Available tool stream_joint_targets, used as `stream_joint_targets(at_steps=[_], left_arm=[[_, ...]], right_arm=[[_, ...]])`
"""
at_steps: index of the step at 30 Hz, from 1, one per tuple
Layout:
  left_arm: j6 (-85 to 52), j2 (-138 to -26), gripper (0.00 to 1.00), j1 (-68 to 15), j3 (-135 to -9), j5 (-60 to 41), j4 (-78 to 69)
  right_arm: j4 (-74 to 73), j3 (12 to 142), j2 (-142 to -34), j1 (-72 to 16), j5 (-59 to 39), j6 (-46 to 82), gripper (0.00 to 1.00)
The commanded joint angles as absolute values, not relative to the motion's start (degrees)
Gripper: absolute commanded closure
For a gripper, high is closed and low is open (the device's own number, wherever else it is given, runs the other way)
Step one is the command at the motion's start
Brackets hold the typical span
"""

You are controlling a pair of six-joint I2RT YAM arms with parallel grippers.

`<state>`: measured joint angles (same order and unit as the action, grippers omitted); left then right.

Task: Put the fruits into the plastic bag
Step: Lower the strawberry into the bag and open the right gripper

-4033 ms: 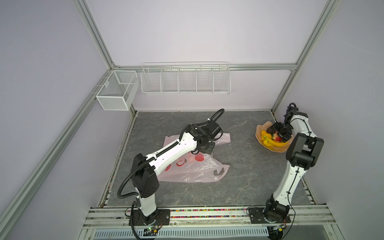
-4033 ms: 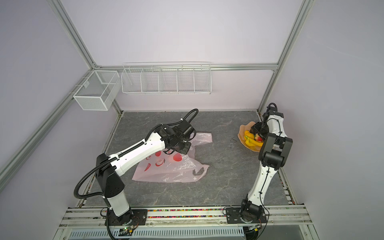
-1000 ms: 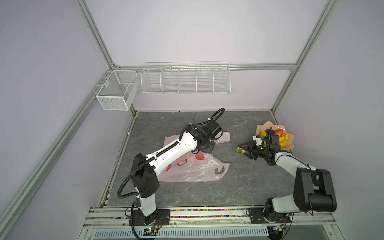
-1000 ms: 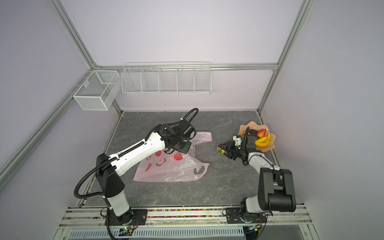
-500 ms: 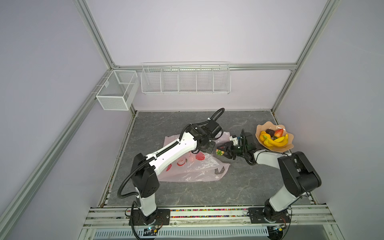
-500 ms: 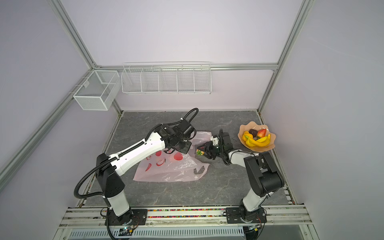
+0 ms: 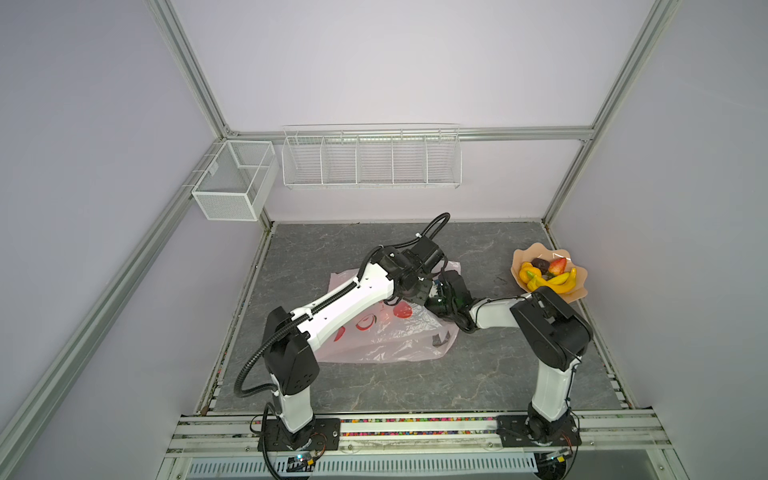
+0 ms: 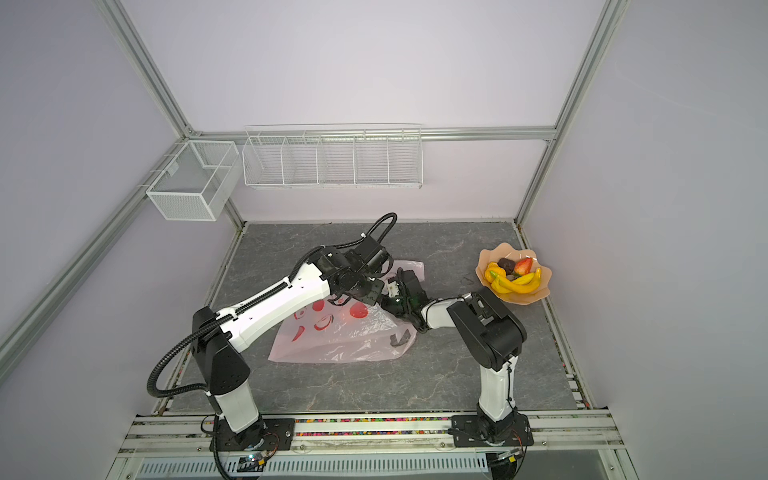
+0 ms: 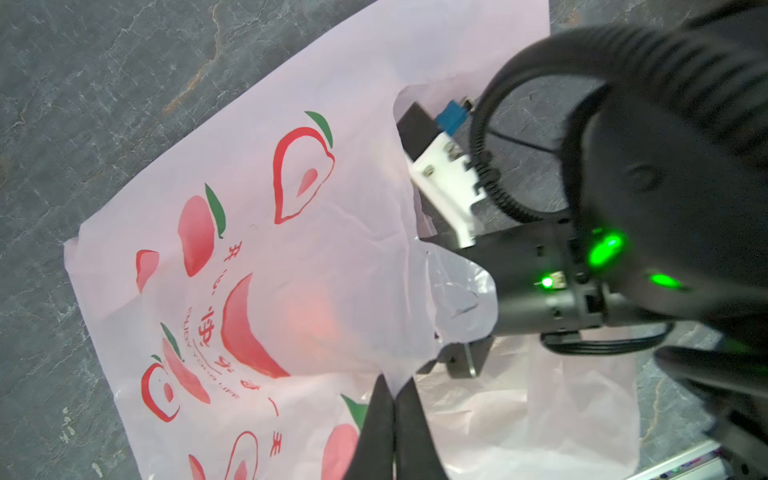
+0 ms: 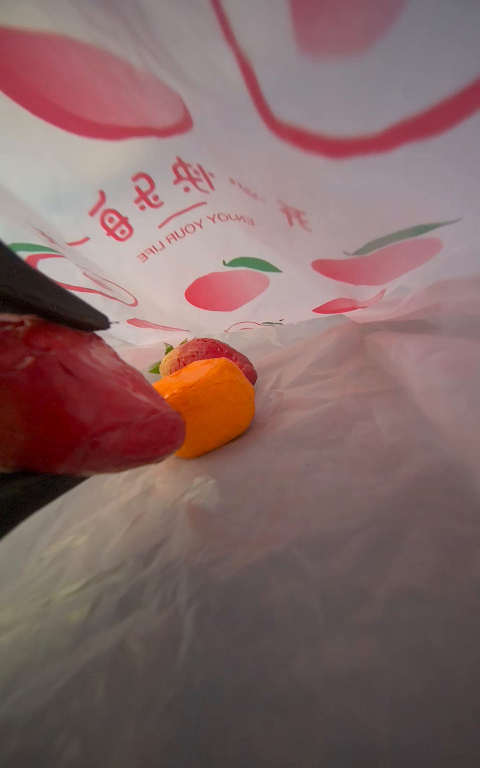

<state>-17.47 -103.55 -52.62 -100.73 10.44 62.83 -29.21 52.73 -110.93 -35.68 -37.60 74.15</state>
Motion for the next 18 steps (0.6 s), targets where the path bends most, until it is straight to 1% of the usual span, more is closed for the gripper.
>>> stream_joint_targets(at_steps=[1, 2, 4, 9, 18], left_arm=[[-17.9, -104.2, 1.00, -53.0, -102.4, 10.4, 63.1], [-18.0, -104.1, 1.00, -53.1, -102.3, 10.5, 63.0], [-18.1, -103.9, 1.00, -53.0, -102.1, 10.5, 62.7], [-18.2, -103.7, 1.00, -53.0, -101.6, 10.4, 62.2], [-18.5, -102.8, 1.00, -53.0, -100.3, 10.7, 61.7]], right_arm=[[-27.3, 55.9, -112.2, -37.4, -36.1, 75.7, 0.62], [-25.8, 56.8, -112.5, -37.9, -35.7, 75.3, 0.59], [-22.3, 58.3, -113.3, -38.6, -35.2, 74.3, 0.55], [-20.3, 60.1, -114.5, -40.2, -35.1, 74.4, 0.45], [-18.9, 59.9, -113.1, -40.7, -35.8, 73.4, 0.15]])
